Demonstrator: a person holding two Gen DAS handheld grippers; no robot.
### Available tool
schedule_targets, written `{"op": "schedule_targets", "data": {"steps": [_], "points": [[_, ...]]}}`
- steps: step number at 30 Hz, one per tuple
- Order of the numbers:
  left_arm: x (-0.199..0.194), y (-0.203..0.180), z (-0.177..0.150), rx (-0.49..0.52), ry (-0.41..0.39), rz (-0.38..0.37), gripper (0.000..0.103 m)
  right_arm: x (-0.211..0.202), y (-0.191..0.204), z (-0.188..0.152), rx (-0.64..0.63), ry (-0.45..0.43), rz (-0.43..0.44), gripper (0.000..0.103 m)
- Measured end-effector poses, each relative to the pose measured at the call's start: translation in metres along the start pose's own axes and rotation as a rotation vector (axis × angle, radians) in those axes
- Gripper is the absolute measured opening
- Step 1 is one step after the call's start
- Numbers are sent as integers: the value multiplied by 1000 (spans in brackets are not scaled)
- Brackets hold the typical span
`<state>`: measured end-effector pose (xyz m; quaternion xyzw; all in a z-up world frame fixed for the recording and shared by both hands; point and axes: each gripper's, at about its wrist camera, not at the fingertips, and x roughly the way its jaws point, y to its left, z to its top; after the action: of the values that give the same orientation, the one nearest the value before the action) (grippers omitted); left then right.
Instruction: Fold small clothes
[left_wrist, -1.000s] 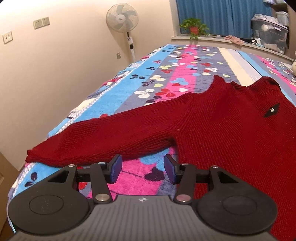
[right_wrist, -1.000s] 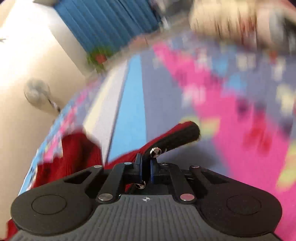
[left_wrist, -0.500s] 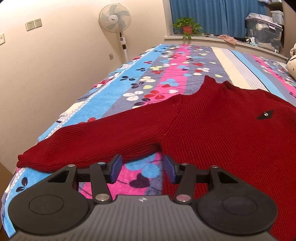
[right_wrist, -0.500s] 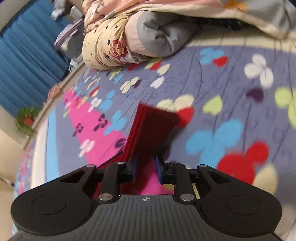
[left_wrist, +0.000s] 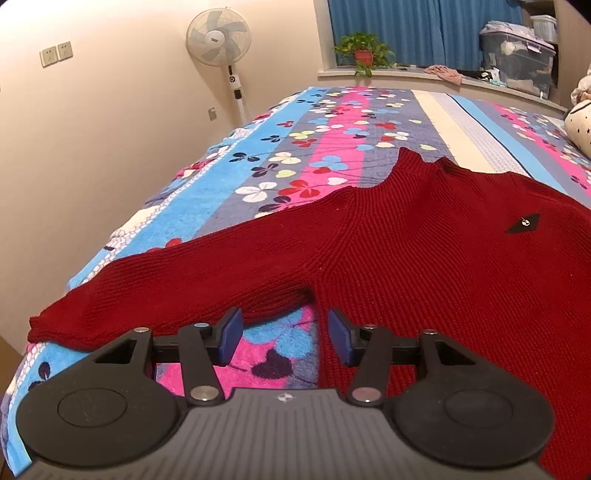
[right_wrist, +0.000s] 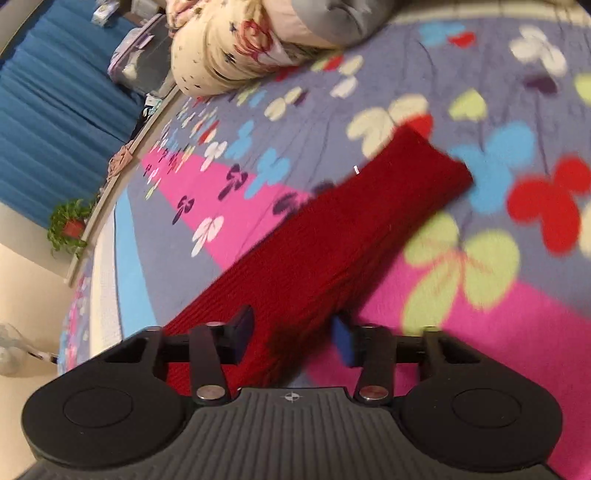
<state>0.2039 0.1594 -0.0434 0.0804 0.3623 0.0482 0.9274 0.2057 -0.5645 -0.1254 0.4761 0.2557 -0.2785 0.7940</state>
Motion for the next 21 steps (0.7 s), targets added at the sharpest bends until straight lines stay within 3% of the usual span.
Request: {"op": "schedule_targets", "data": {"steps": [4,8,9,12,14,17,19,21], "points": [[0,1,-2,-10,5,-3,57,14,3,29,-98,-48,75,12],[1,-3,-10,34,20,-17,57,-8,12,73,-174,-270,146,12],[1,-3,-11,49,24,-27,57,-9,12,78,-193,-296,112,14],[6,-1,-14,42,65,-83,57,4,4,78,-232,-303,-98,27],[8,2,-16,-3,103,-136,57,16,-11,75,-208,-198,-165,28],[11,4,-20,-67,157,-220,57,13,-18,57,-176,-85,-136,28],[13,6,-25,-102,196,-259,57,4,-3,39,-267,-26,-70,28],[14,8,-35,-124,247,-279,57,-3,16,17,-396,96,63,28]]}}
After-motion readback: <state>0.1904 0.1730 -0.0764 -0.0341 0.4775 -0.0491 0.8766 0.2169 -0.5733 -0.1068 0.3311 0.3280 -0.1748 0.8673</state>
